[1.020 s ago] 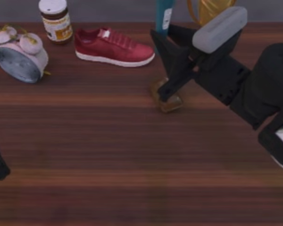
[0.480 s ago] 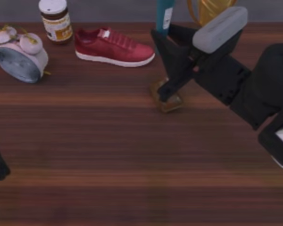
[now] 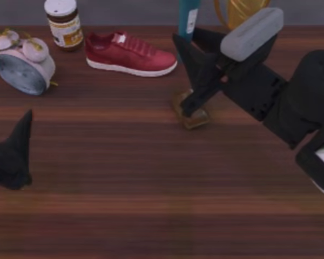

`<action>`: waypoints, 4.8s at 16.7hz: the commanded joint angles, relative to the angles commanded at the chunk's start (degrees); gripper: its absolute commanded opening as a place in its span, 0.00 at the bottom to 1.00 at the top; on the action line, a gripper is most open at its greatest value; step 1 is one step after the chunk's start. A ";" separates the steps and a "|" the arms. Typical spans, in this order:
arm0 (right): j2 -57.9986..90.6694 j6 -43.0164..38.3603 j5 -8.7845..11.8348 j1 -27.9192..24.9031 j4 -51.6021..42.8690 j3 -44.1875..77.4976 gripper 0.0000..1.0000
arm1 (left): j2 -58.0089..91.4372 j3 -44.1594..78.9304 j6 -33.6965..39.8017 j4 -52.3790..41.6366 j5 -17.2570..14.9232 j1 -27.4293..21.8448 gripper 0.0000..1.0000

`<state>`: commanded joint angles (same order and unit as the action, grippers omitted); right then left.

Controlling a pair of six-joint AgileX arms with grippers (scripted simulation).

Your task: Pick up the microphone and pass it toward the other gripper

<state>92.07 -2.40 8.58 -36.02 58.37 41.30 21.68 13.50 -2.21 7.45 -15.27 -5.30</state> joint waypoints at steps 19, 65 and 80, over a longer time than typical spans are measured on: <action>0.00 0.00 0.00 0.00 0.00 0.00 0.00 | 51.03 30.66 -4.36 18.07 -31.91 -10.66 1.00; 0.00 0.00 0.00 0.00 0.00 0.00 0.60 | 68.96 45.17 -3.71 22.28 -19.61 -23.66 0.00; 0.16 0.16 -0.16 0.20 -0.02 -0.36 1.00 | 68.66 45.36 -3.90 22.20 -19.51 -23.54 0.00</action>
<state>92.23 -2.24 8.42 -35.82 58.35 40.94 90.33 58.86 -6.11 29.64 -34.78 -28.84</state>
